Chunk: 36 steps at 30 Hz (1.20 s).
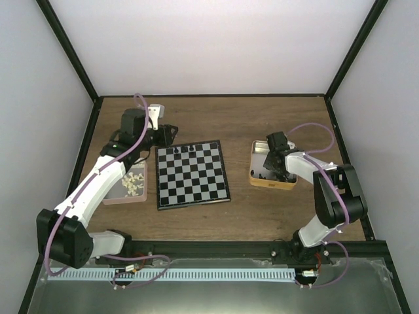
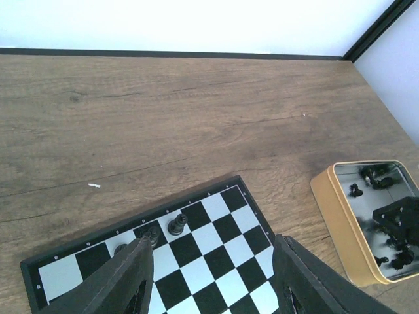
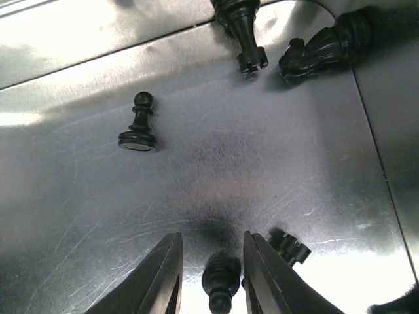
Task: Set up the chess pieces on the board
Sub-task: Pick up the chess piece from the storage box.
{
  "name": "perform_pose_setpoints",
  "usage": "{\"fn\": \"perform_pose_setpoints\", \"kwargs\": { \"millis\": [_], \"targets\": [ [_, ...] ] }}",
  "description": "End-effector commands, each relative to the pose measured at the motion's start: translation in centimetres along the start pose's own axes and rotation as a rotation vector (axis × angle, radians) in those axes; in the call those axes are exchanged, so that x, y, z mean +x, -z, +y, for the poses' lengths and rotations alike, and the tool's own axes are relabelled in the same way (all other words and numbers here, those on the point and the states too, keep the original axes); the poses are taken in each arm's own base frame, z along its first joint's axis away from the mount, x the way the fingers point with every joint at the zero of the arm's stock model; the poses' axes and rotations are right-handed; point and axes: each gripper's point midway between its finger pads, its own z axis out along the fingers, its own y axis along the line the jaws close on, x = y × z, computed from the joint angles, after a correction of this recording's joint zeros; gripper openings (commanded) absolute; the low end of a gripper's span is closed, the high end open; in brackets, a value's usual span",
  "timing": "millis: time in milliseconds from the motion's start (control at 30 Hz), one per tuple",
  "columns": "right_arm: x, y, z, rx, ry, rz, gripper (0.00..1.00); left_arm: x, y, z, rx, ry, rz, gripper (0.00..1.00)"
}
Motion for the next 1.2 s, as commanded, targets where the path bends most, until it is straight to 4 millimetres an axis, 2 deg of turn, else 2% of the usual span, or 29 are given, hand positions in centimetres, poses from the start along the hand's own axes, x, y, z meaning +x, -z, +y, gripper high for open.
{"fn": "perform_pose_setpoints", "kwargs": {
  "millis": [0, 233, 367, 567, 700, 767, 867, 1167],
  "targets": [
    [-0.3, -0.1, -0.8, 0.034, -0.017, -0.006, 0.27, -0.1, -0.6, -0.4, 0.028, -0.020, -0.008, 0.52],
    [0.1, -0.1, -0.6, 0.020, -0.016, 0.008, 0.06, -0.1, -0.7, -0.3, 0.022, -0.019, -0.009, 0.53],
    [-1.0, 0.8, -0.4, 0.021, -0.016, -0.027, 0.02, -0.2, -0.7, -0.2, 0.018, -0.019, -0.012, 0.53],
    [-2.7, 2.8, 1.2, -0.005, 0.003, -0.080, 0.04, -0.2, -0.7, -0.1, 0.011, -0.018, -0.015, 0.53],
    [-1.7, 2.3, 0.5, 0.015, -0.003, -0.061, 0.28, -0.1, -0.6, 0.0, 0.007, -0.017, -0.014, 0.53],
    [-0.9, 1.8, 0.1, 0.024, 0.000, -0.045, 0.35, -0.1, -0.6, 0.0, 0.005, -0.016, -0.014, 0.53],
    [-0.1, 1.4, 0.1, 0.013, -0.004, -0.020, 0.34, -0.1, -0.6, 0.0, 0.006, -0.016, -0.013, 0.53],
    [0.9, 1.0, 0.2, -0.006, -0.004, 0.010, 0.21, 0.0, -0.7, 0.1, 0.003, -0.014, -0.012, 0.53]
  ]
}}
